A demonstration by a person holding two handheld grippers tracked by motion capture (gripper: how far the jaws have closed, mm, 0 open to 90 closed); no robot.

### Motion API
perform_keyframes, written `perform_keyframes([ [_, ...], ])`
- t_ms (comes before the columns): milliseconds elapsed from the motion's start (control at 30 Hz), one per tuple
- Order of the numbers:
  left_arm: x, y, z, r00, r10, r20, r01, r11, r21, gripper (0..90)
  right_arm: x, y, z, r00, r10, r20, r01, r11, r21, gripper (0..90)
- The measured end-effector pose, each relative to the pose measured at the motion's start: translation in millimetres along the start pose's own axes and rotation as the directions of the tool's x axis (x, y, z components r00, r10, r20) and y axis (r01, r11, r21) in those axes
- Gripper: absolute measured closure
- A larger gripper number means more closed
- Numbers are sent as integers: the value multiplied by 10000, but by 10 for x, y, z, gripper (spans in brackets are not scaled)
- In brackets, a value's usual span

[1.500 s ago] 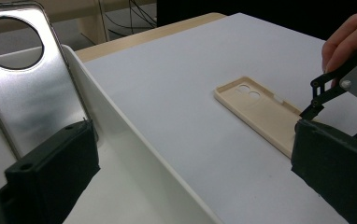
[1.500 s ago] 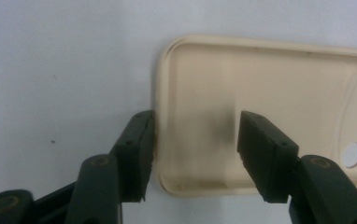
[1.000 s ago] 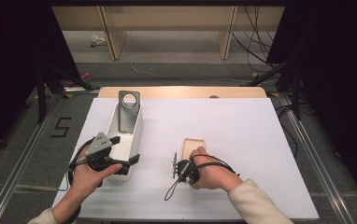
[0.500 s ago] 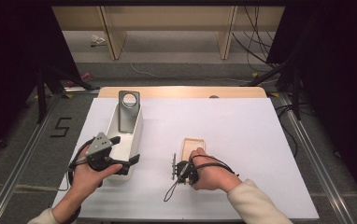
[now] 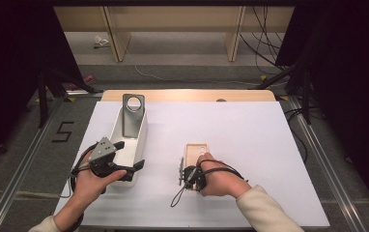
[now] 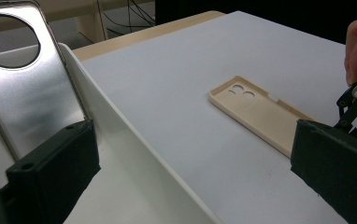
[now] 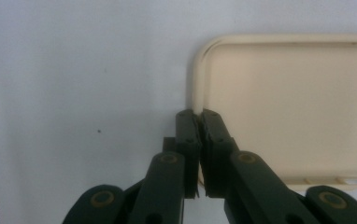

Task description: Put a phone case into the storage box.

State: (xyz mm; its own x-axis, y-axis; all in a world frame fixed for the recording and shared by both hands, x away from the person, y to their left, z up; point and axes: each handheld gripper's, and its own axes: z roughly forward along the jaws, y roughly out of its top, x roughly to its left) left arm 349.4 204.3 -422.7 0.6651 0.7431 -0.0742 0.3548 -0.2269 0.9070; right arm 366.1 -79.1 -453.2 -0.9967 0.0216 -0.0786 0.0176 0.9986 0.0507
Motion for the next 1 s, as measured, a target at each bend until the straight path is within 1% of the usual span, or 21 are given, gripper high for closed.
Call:
perform_keyframes([
  [100,0,-1,-1,10000,-21,-10,21,10000,-2,8,2,-1,-4,10000,54,-22,-54,10000,15,877],
  [167,0,1,-2,10000,6,-7,-6,10000,-7,8,-6,-7,-2,10000,-39,-28,39,10000,-49,879],
  [333,3,1,-4,10000,-5,-5,5,10000,-13,8,-10,-27,-21,9999,122,-100,-123,9999,-67,880],
  [467,3,2,-5,10000,-34,12,34,10000,-39,8,-32,-60,-72,9999,116,4,-115,9991,-405,881],
  [533,3,2,-6,10000,-33,10,33,10000,-41,8,-37,-81,-109,9998,184,-37,-186,9977,-651,882],
  [567,3,2,-6,10000,-49,15,49,10000,-50,8,-36,-92,-132,9995,300,-23,-301,9964,-791,882],
  [600,3,3,-7,10000,-49,16,49,10000,-51,8,-54,-110,-157,9997,203,99,-192,9945,-1025,882],
  [667,3,2,-5,10000,-49,14,49,10000,-54,9,-63,-138,-193,9993,332,163,-307,9903,-1357,883],
  [700,3,2,-5,10000,-51,17,51,10000,-51,9,-70,-160,-216,9990,426,105,-404,9864,-1590,883],
  [733,3,1,-4,10000,-47,20,47,10000,-47,10,-75,-173,-228,9989,434,180,-398,9852,-1668,883],
  [767,2,2,-4,10000,-48,25,48,10000,-48,11,-83,-191,-233,9988,452,197,-407,9810,-1896,883],
  [800,1,2,-4,10000,-61,23,62,10000,-56,12,-87,-216,-242,9986,514,135,-478,9795,-1959,883],
  [833,0,3,-4,10000,-59,26,59,10000,-55,12,-93,-233,-239,9983,549,186,-496,9749,-2171,883],
  [867,-1,3,-4,10000,-55,26,56,10000,-57,12,-95,-247,-239,9979,600,233,-531,9723,-2275,883],
  [933,-1,2,-4,10000,-55,28,55,10000,-54,13,-105,-282,-238,9976,654,242,-566,9624,-2657,883],
  [967,-1,2,-4,10000,-62,29,62,10000,-51,13,-102,-299,-244,9962,834,263,-718,9515,-2990,883],
  [1000,1,2,-3,10000,-62,34,62,10000,-52,14,-108,-310,-249,9962,827,260,-704,9468,-3141,883],
])
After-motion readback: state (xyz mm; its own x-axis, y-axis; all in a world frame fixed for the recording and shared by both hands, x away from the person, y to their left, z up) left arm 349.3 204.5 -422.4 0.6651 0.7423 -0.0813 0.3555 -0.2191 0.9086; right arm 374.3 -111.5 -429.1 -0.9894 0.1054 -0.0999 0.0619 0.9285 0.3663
